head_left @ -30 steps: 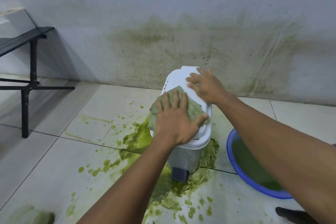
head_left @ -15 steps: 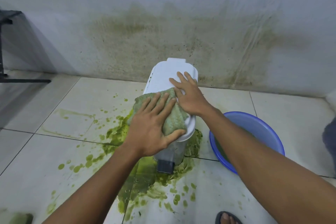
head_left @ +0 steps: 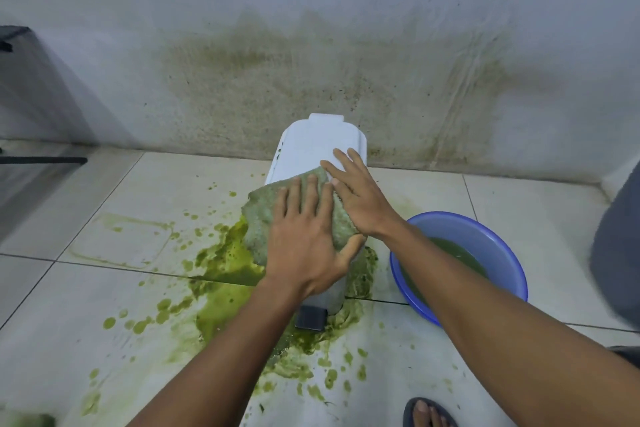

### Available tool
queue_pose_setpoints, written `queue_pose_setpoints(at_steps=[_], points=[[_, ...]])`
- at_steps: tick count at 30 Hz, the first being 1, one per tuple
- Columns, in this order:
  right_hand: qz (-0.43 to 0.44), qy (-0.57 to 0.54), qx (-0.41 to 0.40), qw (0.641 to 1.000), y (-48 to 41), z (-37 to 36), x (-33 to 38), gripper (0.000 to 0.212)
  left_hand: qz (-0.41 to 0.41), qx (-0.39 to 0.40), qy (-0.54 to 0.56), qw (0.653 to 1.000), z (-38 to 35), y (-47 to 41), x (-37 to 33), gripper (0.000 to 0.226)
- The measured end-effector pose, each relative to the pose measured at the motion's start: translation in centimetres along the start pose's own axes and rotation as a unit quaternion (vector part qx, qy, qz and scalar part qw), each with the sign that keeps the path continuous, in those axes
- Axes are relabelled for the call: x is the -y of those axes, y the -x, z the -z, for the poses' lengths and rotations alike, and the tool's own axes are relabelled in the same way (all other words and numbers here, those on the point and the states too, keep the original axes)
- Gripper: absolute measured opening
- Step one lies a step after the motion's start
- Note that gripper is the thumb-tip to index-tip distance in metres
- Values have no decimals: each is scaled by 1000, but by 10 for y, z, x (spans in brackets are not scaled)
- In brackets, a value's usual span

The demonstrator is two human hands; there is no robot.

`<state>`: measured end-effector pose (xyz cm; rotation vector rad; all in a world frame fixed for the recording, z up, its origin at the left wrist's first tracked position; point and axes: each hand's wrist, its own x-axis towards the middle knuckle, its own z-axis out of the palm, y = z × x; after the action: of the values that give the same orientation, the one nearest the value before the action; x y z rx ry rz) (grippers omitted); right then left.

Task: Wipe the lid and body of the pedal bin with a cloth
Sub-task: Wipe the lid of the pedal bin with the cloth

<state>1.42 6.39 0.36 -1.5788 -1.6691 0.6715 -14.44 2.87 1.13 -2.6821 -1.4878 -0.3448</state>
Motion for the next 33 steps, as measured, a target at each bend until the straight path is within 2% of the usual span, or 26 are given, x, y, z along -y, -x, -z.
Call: queue_pose_setpoints(at_steps=[2, 5, 8, 12, 16, 20, 24, 30, 33], points=[[5, 2, -2, 1000, 0, -2, 0, 41, -26, -11, 8, 1000, 0, 2, 8, 96], [6, -3, -10, 1000, -2, -5, -2, 41, -116, -52, 58, 990, -4, 14, 49, 87], [5, -13, -16, 1000, -3, -7, -4, 40, -158, -64, 54, 984, -8, 19, 75, 92], [12, -8, -23, 1000, -4, -8, -6, 40, -135, -58, -13, 989, -9, 13, 43, 99], [21, -18, -21, 999, -4, -7, -9, 40, -104, -53, -19, 993, -10, 5, 14, 99], [26, -23, -17, 999, -4, -8, -12, 40, -185, -84, 43, 978, -8, 11, 60, 101], [23, -37, -30, 999, -4, -10, -13, 39, -141, -84, 59, 985, -6, 15, 81, 106], [35, -36, -35, 998, -4, -10, -17, 40, -94, -9, -14, 995, -6, 3, 12, 108], [40, -29, -25, 998, -5, -9, -19, 41, -105, 3, 11, 994, -3, 4, 19, 102]])
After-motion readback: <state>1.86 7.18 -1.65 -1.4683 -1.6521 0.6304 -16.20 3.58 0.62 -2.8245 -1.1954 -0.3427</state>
